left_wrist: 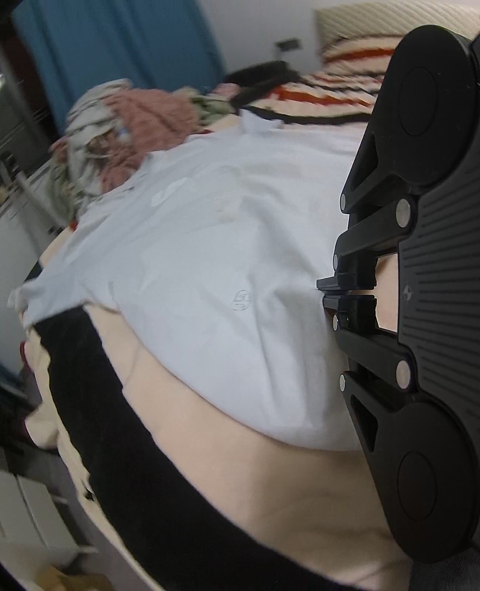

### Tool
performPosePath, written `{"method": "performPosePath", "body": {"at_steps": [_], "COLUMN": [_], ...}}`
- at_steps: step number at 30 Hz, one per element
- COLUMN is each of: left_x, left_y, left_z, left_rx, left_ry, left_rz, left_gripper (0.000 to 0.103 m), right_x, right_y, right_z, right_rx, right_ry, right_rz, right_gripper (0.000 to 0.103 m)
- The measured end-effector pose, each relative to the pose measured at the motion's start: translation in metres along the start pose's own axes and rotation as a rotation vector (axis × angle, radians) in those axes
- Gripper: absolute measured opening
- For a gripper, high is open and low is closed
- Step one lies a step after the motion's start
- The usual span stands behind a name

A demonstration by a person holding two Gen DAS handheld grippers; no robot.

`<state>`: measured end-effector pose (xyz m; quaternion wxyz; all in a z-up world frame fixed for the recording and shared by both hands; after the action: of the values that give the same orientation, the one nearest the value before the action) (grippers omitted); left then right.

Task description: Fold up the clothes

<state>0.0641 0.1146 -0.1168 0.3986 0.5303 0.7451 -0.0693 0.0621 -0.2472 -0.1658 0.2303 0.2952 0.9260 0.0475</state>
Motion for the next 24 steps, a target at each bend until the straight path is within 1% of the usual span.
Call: {"method": "performPosePath", "body": {"at_steps": [3,5,7,8,9,10,11,12,13,14,15,16,17,18,19,21,23,24], "left_x": [0.000,0.004,0.006,0.007,0.008,0.009,0.010,0.011,0.011,0.012,0.012,0.011,0.012,0.013,0.014,0.017,0.024,0.030], "left_y": [-0.009,-0.014,-0.018,-0.020,-0.022,-0.023,-0.023,-0.023,-0.021,-0.017,-0.012,-0.004,0.004,0.012,0.020,0.034,0.042,0.043], "left_z": [-0.005,-0.004,-0.002,-0.002,-0.005,-0.008,-0.012,-0.018,-0.025,-0.031,-0.037,-0.043,-0.047,-0.051,-0.055,-0.054,-0.042,-0.035], "left_rx": [0.060,0.093,0.133,0.146,0.154,0.160,0.165,0.168,0.164,0.155,0.139,0.115,0.089,0.063,0.036,-0.002,0.005,0.021], "left_ry": [0.040,0.065,0.067,0.060,0.049,0.037,0.025,0.014,0.007,0.002,0.003,0.008,0.017,0.030,0.043,0.079,0.123,0.154], "left_rz": [0.063,0.088,0.112,0.122,0.128,0.130,0.128,0.127,0.130,0.135,0.144,0.156,0.162,0.163,0.164,0.157,0.157,0.148], "left_gripper": [0.002,0.002,0.002,0.002,0.006,0.012,0.016,0.030,0.044,0.049,0.055,0.059,0.062,0.067,0.069,0.070,0.070,0.069], "right_x": [-0.007,-0.012,-0.018,-0.021,-0.024,-0.025,-0.025,-0.025,-0.027,-0.030,-0.032,-0.035,-0.038,-0.042,-0.046,-0.058,-0.074,-0.080], "right_y": [-0.014,-0.022,-0.032,-0.035,-0.038,-0.041,-0.044,-0.047,-0.048,-0.048,-0.045,-0.041,-0.037,-0.031,-0.022,-0.002,0.019,0.029], "right_z": [-0.020,-0.025,-0.026,-0.027,-0.027,-0.029,-0.030,-0.032,-0.036,-0.042,-0.050,-0.058,-0.067,-0.076,-0.084,-0.098,-0.108,-0.109], "right_rx": [-0.007,-0.002,-0.006,-0.013,-0.018,-0.020,-0.021,-0.022,-0.039,-0.064,-0.096,-0.130,-0.165,-0.209,-0.255,-0.354,-0.445,-0.474], "right_ry": [-0.002,-0.003,-0.003,0.004,0.012,0.025,0.042,0.059,0.056,0.042,0.046,0.059,0.072,0.079,0.076,0.048,0.010,-0.014], "right_rz": [-0.031,-0.038,-0.016,0.008,0.036,0.059,0.080,0.100,0.125,0.152,0.187,0.227,0.266,0.306,0.349,0.465,0.628,0.706], "right_gripper": [0.006,0.006,0.006,0.008,0.009,0.010,0.015,0.034,0.039,0.050,0.067,0.072,0.074,0.074,0.074,0.074,0.074,0.074]}}
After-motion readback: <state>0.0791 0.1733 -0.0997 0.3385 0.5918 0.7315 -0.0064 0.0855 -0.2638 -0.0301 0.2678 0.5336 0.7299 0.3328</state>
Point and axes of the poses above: each gripper's, at about its wrist camera, not at the fingertips, and z roughly the way its jaws point, x to its left, y to its top, the point moved 7 cm from there along z, roughly the way its jaws point, and after that the axes turned 8 degrees about -y, right-handed, at the moved point
